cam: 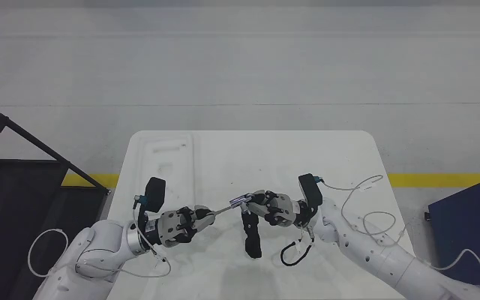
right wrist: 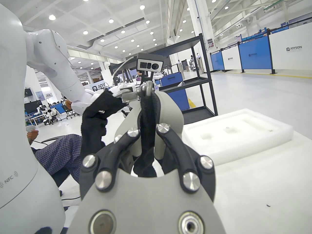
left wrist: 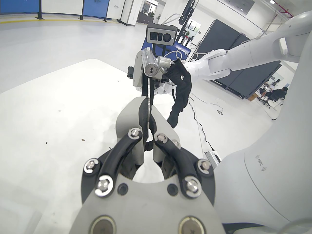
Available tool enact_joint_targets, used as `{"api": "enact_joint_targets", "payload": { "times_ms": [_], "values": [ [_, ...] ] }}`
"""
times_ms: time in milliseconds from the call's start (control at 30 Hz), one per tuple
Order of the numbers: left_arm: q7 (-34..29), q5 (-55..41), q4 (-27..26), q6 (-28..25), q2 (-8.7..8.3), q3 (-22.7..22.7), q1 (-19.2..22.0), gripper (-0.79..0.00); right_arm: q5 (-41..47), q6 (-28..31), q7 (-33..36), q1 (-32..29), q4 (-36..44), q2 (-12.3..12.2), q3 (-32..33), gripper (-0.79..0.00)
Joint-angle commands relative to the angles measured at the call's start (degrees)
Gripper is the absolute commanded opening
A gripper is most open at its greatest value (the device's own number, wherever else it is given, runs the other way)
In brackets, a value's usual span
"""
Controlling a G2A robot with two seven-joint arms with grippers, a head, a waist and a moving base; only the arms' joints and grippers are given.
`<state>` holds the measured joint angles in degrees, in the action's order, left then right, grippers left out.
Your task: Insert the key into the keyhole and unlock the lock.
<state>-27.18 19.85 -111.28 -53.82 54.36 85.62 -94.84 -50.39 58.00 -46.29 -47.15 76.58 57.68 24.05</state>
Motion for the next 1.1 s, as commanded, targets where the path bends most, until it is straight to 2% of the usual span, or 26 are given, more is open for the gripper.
{"api": "enact_joint_targets", "payload": {
  "times_ms": [0,300,767,1067],
  "values": [
    [-0.5,-0.4,-0.2,0.2,-0.11,-0.1,0.4,-0.785,0.0,0.0,0.0,0.0,0.0,0.0,0.0,-0.785],
    [-2.0,-2.3,-1.3,0.4,-0.57,0.0,0.3,-0.785,0.0,0.0,0.0,0.0,0.0,0.0,0.0,-0.785],
    [-3.8,-2.6,-3.4,2.0,-1.51,4.4,-0.8,-0.785,0.0,0.0,0.0,0.0,0.0,0.0,0.0,-0.785],
    [-6.6,-2.4,-5.8,4.0,-2.02,4.8,-0.4,-0.785,0.0,0.0,0.0,0.0,0.0,0.0,0.0,-0.785]
  ]
}}
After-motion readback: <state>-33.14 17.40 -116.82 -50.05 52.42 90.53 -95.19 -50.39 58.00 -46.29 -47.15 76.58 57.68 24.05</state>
